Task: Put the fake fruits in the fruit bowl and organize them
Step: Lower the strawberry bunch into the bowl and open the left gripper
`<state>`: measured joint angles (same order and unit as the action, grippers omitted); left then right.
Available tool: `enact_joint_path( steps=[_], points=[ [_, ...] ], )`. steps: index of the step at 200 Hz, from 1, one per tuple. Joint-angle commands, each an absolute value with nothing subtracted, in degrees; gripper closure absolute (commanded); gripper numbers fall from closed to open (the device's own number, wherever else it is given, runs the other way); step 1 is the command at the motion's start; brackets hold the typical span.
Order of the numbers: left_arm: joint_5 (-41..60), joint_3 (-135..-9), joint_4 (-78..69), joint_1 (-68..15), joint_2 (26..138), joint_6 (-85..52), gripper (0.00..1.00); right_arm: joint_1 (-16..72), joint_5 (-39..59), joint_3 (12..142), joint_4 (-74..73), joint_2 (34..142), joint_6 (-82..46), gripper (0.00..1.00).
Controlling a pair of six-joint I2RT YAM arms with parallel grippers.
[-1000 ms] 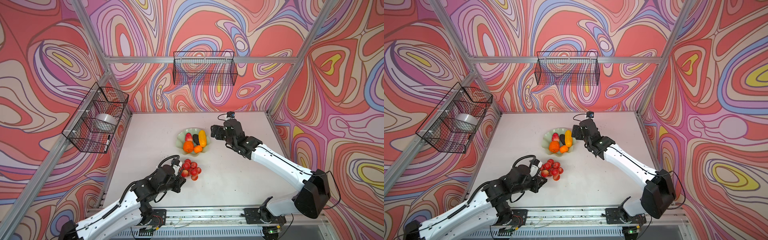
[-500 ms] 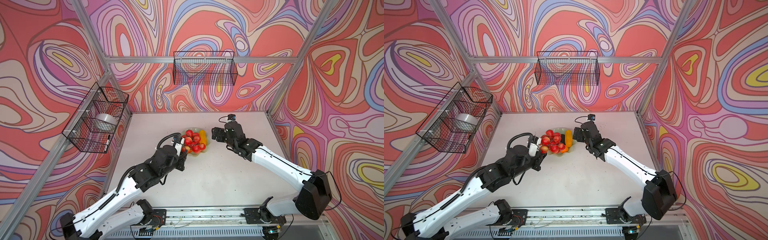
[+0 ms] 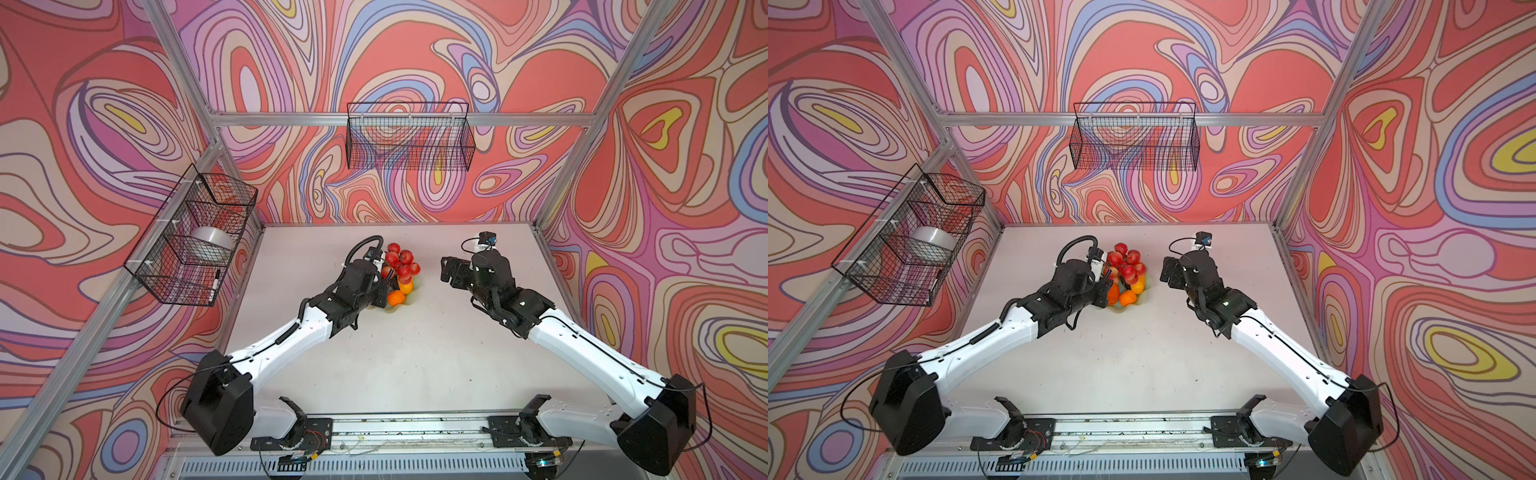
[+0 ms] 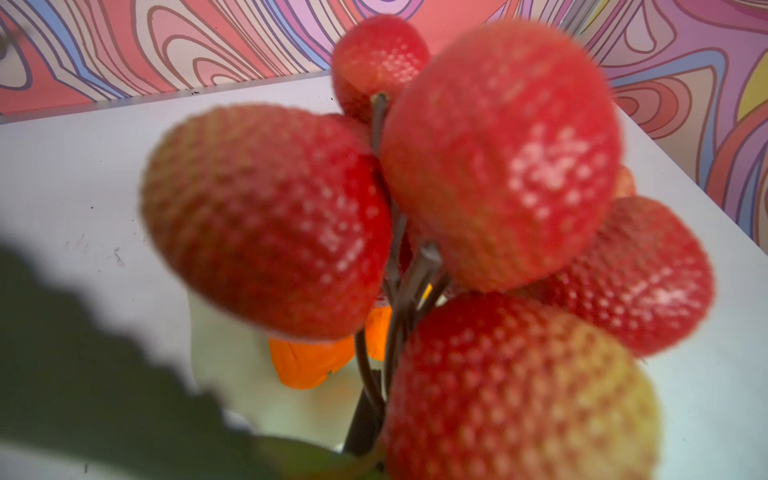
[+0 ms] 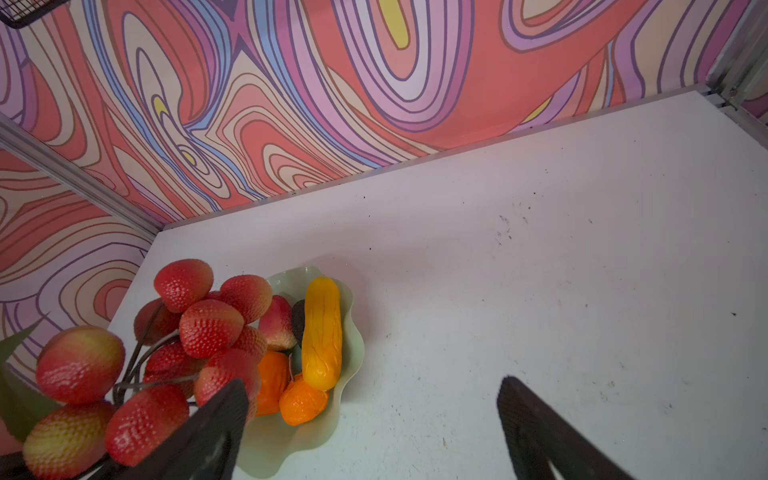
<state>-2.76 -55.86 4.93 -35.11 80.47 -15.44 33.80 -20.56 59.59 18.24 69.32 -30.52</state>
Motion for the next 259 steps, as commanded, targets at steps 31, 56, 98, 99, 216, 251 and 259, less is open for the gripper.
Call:
enact_joint_path(
  steps=[31, 56, 98, 99, 216, 251, 259],
  points=[
    [-2.5, -57.9, -2.5, -32.6, 89.9, -16.0, 1.0, 33.2, -21.2, 57.5, 19.7, 67.1, -30.6, 0.01],
    [-2.5, -58.5, -2.3, -32.1, 93.3, -17.2, 0.99, 33.1, -21.8, 56.8, 19.9, 66.3, -30.8, 0.02],
    [-2.6, -57.3, -0.5, -32.0, 93.5, -17.5, 0.58, 33.1, -23.2, 56.6, 19.6, 66.1, -30.4, 0.02],
    [-2.6, -57.3, -0.3, -32.0, 93.5, -17.5, 0.56, 33.1, -23.2, 56.6, 19.6, 66.2, -30.4, 0.02],
    [-13.8, -46.6, -1.6, -32.0, 65.4, -11.5, 0.0, 26.1, -19.2, 52.6, 10.0, 67.7, -23.3, 0.02],
    [-33.0, -32.5, -18.3, -31.7, 51.5, -1.3, 0.0, 15.8, -20.1, 41.5, -0.4, 65.3, -19.5, 0.02],
    [-36.4, -28.2, -24.0, -31.3, 51.1, 2.4, 0.0, 13.7, -23.4, 38.0, -3.5, 64.8, -18.1, 0.02]
  ],
)
